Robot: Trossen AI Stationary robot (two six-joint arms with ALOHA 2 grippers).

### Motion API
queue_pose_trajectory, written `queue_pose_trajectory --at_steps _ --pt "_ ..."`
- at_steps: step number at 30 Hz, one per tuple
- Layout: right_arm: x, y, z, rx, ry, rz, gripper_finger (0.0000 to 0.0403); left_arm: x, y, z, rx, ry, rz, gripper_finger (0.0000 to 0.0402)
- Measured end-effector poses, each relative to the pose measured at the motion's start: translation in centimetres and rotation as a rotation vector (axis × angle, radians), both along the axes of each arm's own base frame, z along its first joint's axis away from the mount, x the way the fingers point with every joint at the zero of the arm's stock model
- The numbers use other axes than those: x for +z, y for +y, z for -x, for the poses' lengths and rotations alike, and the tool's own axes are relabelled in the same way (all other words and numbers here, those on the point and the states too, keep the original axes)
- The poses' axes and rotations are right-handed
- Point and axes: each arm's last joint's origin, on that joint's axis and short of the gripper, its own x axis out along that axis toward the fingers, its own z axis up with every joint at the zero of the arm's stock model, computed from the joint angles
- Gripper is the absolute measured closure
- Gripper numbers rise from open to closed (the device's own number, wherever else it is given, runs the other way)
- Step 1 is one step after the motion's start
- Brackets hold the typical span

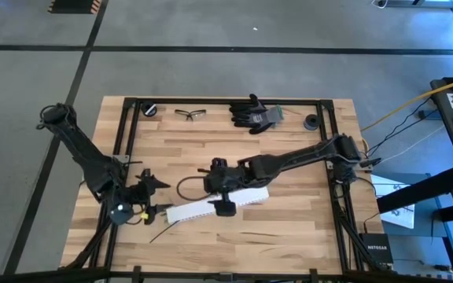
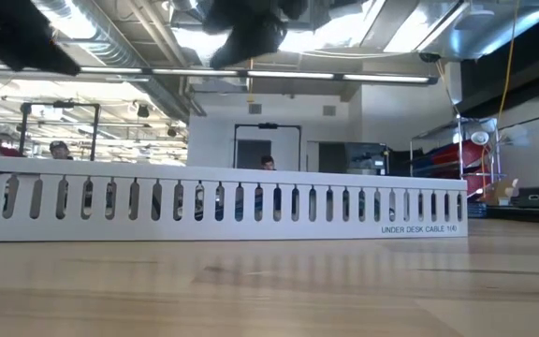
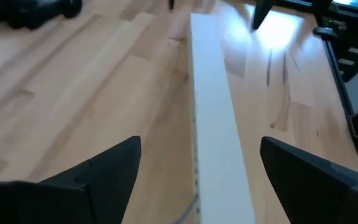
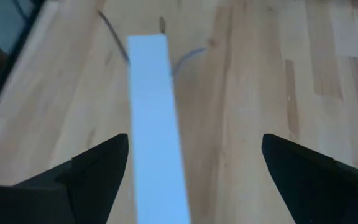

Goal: Ziptie cables
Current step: Return to Home Position

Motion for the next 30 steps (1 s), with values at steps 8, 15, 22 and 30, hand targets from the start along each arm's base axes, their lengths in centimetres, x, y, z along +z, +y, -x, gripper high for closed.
queue_pose_trajectory --at_steps 8,15,22,30 --pt "-1.2 -1.7 0.0 0.006 0.041 0.001 0.0047 1.5 2.8 -0.9 0.030 -0.009 -0.037 0.0088" --pt "-1.5 -2.8 0.9 -0.014 0.028 0.006 0.0047 2.0 4.4 -1.4 0.060 -0.002 -0.042 0.0088" --pt "0.0 -3.9 6.4 -0.143 -0.100 0.014 0.0047 1.9 5.2 -1.8 0.071 0.018 -0.102 0.0088" --pt "-1.3 -4.4 13.1 -0.262 -0.265 -0.032 0.0047 2.2 6.3 -2.1 0.052 0.044 -0.126 0.0088"
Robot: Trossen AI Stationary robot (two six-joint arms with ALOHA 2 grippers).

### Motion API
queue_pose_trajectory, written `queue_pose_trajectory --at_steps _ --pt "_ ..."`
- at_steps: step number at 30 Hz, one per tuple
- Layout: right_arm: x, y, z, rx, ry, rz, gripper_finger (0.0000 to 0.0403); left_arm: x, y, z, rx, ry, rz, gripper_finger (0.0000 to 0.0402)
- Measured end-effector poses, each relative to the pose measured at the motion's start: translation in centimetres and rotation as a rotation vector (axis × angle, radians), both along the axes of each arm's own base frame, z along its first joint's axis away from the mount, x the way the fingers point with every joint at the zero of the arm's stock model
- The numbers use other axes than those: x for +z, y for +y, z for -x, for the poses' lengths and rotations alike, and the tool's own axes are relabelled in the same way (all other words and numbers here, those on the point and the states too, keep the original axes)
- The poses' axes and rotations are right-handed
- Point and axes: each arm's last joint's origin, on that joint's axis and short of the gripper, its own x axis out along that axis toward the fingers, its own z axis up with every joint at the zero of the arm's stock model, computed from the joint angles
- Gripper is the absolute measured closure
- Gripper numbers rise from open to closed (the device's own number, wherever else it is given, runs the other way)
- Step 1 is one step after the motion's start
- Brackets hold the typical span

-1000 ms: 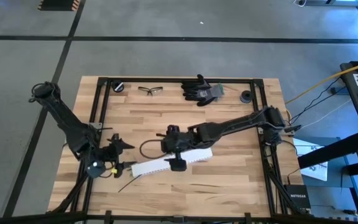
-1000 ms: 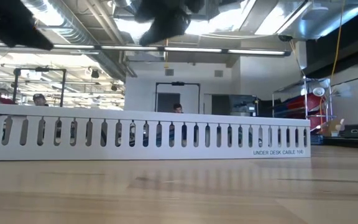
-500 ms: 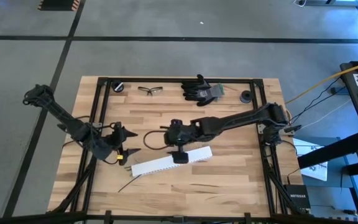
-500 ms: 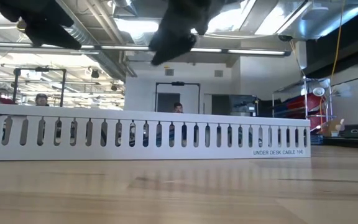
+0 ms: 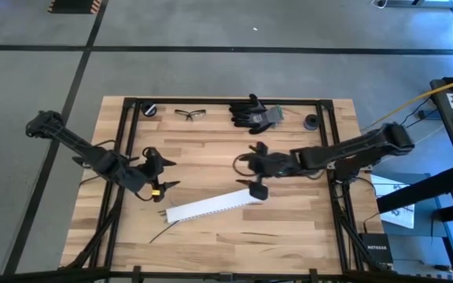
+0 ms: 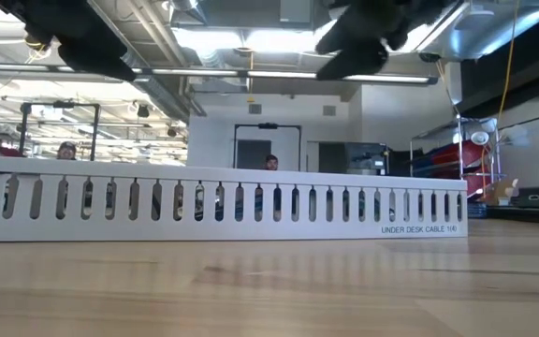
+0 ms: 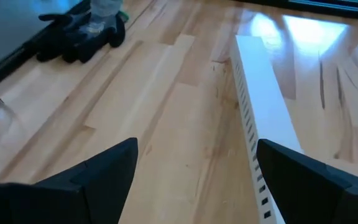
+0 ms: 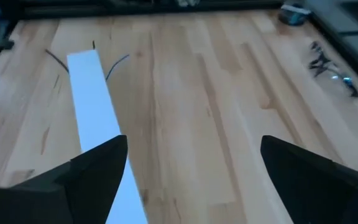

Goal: Ziptie cables
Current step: Return to Home Position

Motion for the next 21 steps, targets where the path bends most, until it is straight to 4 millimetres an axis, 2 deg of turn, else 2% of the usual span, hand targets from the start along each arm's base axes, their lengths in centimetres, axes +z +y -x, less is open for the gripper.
queue_pose_trajectory --at_steps 7,11,21 --pt "-1.3 0.2 3.7 -0.073 -0.066 0.002 0.0047 0.6 1.3 0.4 -0.010 -0.009 -0.042 0.0088" --pt "-1.9 -0.1 5.5 -0.112 -0.119 0.000 0.0047 0.5 2.7 1.2 0.020 -0.023 -0.069 0.0088" --pt "-4.0 -1.3 10.1 -0.106 -0.258 -0.054 0.0047 -1.5 5.5 2.9 0.048 -0.032 -0.038 0.0088"
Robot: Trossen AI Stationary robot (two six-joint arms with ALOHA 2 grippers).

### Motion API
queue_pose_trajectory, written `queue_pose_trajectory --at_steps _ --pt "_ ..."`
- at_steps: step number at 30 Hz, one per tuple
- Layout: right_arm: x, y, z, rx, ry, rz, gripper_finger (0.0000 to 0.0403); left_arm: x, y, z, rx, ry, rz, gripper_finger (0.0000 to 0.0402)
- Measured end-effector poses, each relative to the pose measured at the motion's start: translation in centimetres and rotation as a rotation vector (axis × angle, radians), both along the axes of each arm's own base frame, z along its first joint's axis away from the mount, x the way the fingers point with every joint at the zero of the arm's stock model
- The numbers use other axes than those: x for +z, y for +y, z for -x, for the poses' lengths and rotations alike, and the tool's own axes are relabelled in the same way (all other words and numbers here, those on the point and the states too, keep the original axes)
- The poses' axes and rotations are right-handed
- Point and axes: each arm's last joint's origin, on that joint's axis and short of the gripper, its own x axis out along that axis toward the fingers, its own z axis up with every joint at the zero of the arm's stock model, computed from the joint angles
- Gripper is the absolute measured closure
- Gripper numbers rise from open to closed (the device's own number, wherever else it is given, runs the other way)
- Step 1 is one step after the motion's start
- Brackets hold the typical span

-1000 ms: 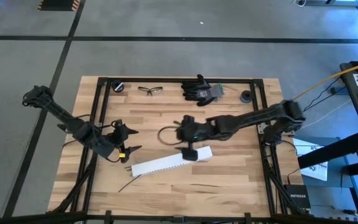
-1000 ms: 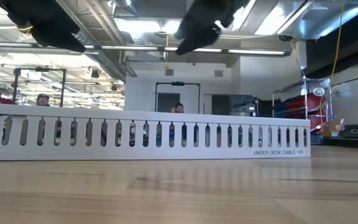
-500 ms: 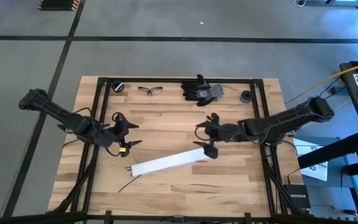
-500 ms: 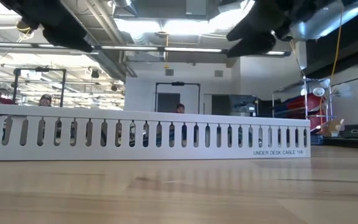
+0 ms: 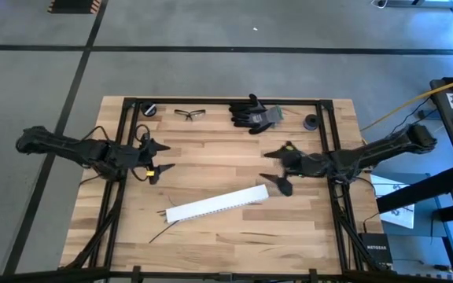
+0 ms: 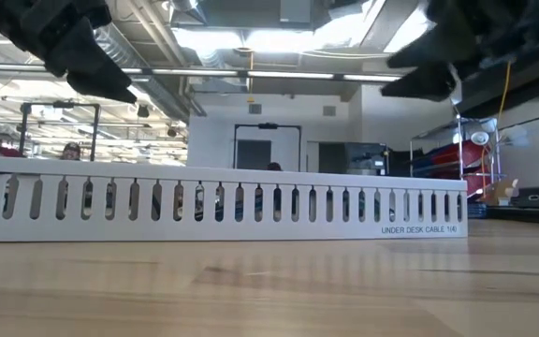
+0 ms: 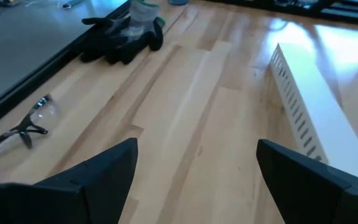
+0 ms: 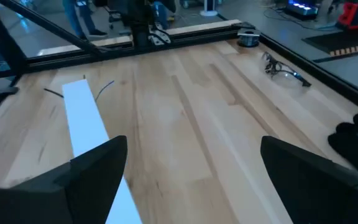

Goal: Ziptie cables
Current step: Return to Home Position

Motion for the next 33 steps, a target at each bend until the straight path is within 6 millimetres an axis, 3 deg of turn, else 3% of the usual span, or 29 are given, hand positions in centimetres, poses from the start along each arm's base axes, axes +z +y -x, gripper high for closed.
queue_pose_trajectory --at_steps 8,15,21,28,33 --pt "-1.7 -1.6 4.0 -0.024 -0.095 -0.044 0.0047 -0.1 0.9 0.2 0.017 -0.027 -0.005 0.0088" --pt "-2.1 -2.3 6.4 -0.100 -0.212 -0.039 0.0047 -0.3 1.1 0.4 0.056 -0.021 0.022 0.0088" --pt "-2.6 -2.7 7.0 -0.184 -0.211 0.031 0.0047 -0.4 1.2 0.2 0.073 -0.046 0.027 0.0088" --pt "-3.4 -2.7 7.2 -0.150 -0.217 0.029 0.0047 -2.1 0.9 0.2 -0.210 -0.245 -0.040 0.0088" --pt "-4.2 -2.7 7.4 -0.131 -0.249 0.023 0.0047 -2.9 1.7 1.1 -0.201 -0.314 -0.026 0.0088"
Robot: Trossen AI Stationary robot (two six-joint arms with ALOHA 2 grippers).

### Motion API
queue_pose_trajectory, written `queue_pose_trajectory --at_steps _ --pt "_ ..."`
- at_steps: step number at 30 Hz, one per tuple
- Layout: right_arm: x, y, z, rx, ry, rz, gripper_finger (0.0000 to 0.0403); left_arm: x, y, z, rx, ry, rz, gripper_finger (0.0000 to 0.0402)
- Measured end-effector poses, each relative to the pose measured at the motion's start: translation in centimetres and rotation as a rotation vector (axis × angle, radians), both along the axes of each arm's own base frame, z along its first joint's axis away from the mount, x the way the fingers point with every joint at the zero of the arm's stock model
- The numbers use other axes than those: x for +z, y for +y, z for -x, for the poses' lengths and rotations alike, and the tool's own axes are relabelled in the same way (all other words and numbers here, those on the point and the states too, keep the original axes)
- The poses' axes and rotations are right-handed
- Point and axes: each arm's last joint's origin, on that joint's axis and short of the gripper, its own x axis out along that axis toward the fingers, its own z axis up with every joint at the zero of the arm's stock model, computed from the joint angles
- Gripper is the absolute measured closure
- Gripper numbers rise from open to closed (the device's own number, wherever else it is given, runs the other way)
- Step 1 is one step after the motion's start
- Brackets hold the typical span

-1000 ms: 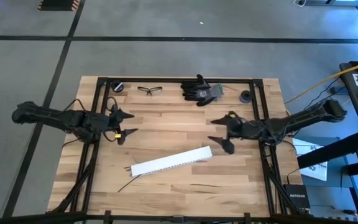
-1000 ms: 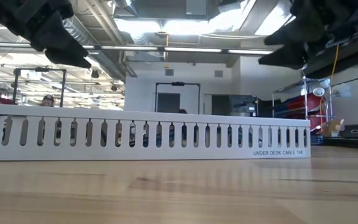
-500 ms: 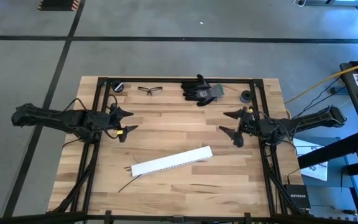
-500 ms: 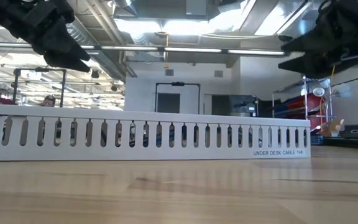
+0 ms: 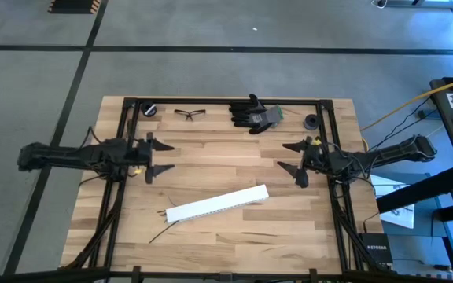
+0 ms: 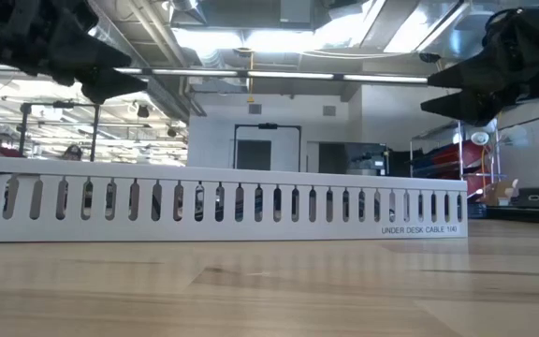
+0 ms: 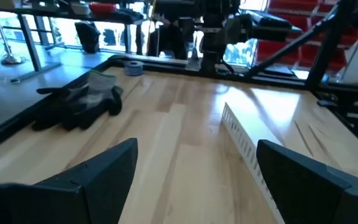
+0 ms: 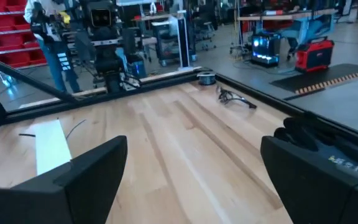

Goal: Ziptie cables
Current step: Return to Home Position

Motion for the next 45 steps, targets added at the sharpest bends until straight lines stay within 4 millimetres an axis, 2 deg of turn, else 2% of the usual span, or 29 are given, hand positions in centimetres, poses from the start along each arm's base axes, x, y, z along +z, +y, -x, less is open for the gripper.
queue_pose_trajectory --at_steps 7,11,16,22,26,31,37,45 --pt "-0.5 0.1 0.5 0.061 -0.058 0.033 0.0047 0.0 0.3 1.4 -0.027 -0.098 0.006 0.0088" --pt "-0.5 0.0 0.7 0.058 -0.059 0.048 0.0047 -1.4 0.3 2.0 -0.017 -0.041 0.034 0.0088" --pt "-0.9 -0.1 1.1 0.047 -0.016 0.053 0.0047 -2.9 0.3 2.4 -0.014 -0.081 0.072 0.0088" --pt "-1.0 -0.3 1.8 0.018 -0.018 0.043 0.0047 -2.8 0.2 2.5 -0.029 -0.084 0.062 0.0088" --pt "-0.5 0.1 2.2 0.209 -0.069 0.092 0.0047 -2.8 0.2 2.5 -0.037 -0.086 0.063 0.0088" --pt "-0.2 0.4 2.5 0.331 -0.118 0.096 0.0047 -2.8 0.2 2.5 -0.039 -0.084 0.055 0.0088" --pt "-0.3 0.3 2.5 0.371 -0.105 0.109 0.0047 -2.8 0.2 2.5 -0.043 -0.084 0.071 0.0088" --pt "-0.5 -1.1 2.4 0.283 -0.080 0.142 0.0047 -2.8 0.2 2.5 -0.040 -0.086 0.092 0.0088"
